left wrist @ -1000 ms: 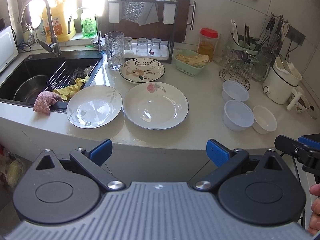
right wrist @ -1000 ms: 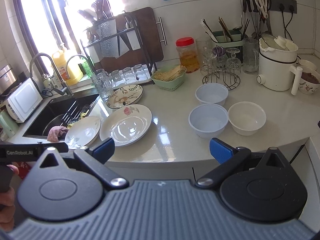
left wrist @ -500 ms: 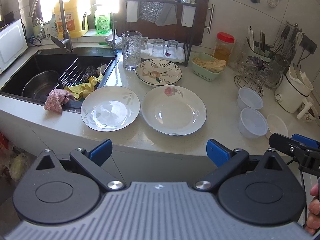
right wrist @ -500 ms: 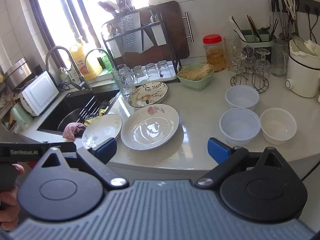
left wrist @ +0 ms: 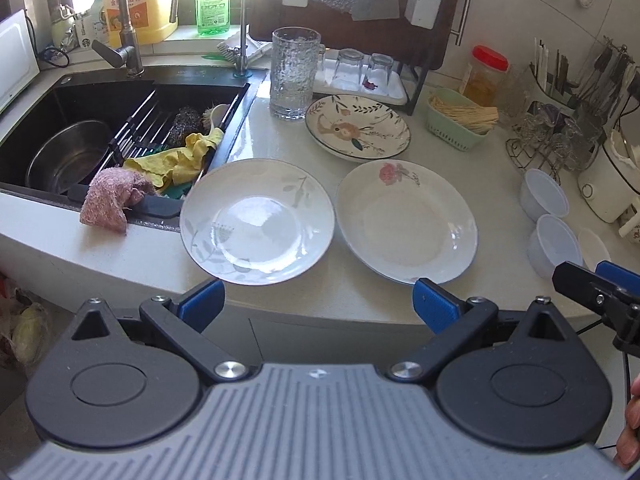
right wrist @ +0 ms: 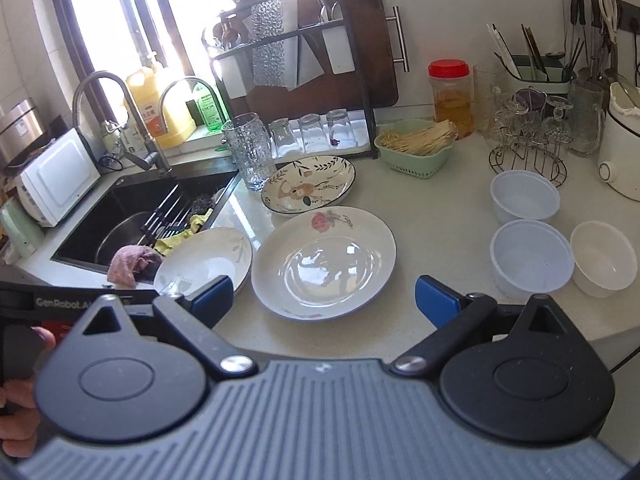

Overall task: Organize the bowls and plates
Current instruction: 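Move the left gripper toward the white leaf-print plate by the sink, then close the left gripper on the rim of the leaf-print plate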

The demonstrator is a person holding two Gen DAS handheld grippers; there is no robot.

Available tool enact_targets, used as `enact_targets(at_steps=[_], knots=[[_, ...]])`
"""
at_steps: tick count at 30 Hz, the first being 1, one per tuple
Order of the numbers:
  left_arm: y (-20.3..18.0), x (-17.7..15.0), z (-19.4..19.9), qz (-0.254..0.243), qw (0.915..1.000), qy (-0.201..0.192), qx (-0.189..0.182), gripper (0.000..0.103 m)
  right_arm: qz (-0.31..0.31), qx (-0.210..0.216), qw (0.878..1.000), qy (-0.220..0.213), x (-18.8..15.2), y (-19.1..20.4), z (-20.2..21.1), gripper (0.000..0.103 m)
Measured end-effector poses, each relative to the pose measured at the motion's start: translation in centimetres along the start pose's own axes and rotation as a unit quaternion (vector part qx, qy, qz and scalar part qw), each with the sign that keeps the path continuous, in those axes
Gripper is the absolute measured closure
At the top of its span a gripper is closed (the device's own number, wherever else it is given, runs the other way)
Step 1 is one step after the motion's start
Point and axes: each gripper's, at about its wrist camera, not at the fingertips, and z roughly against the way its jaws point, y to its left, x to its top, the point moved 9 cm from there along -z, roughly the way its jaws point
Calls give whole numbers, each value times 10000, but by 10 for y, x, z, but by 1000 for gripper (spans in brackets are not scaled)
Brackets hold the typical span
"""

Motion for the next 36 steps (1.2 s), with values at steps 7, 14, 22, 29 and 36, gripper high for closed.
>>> enact_targets(at_steps=[7, 14, 22, 29, 36], knots=[[66, 31, -48, -235, 9995, 199, -53, 1, -223, -63, 9996, 190, -5, 41, -47, 4], [113, 55, -87, -327, 9986, 313, -275, 1, -511, 56, 9982, 312, -10, 86, -89, 4], [148, 63, -122, -664, 9940, 584, -645, 1, -967, -24, 9933, 633, -29, 124, -133, 27], [157, 61, -152, -879, 9894, 618, -973, 3, -1384, -387, 9855, 901, -47, 117, -164, 45], [151, 71, -176, -967, 9836, 724, -1339, 6, -1702, -716, 9762, 1136, -53, 101, -187, 55]])
